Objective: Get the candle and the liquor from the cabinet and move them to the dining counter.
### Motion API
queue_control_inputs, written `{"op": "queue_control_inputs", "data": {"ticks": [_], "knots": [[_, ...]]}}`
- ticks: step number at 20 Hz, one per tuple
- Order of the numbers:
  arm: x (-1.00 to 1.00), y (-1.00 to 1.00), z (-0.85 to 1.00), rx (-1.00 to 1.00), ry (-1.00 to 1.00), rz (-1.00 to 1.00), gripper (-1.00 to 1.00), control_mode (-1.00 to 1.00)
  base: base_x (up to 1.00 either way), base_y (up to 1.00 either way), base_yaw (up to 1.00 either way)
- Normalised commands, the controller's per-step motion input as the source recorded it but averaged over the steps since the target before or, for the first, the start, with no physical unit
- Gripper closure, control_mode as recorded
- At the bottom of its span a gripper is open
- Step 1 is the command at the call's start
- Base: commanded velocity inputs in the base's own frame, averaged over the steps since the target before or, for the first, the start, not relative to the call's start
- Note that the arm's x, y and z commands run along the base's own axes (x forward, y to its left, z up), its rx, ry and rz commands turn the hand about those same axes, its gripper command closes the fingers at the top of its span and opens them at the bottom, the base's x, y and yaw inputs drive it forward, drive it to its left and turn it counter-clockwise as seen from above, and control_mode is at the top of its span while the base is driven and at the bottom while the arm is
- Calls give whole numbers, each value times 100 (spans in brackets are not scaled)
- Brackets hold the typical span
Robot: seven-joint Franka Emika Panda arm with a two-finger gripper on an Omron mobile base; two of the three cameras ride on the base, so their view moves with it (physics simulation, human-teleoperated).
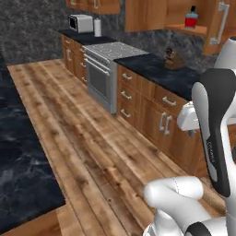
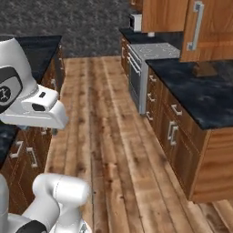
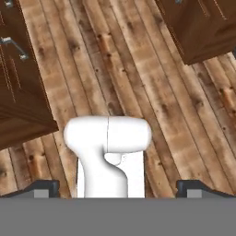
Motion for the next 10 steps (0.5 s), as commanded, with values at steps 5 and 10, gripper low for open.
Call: {"op": "queue_control_inputs", "data": {"ticks": [5,10], "knots": [[0,0,0,0,0,0,-100,100,100,-85,52],[0,0,0,0,0,0,-100,100,100,-100,31]]}}
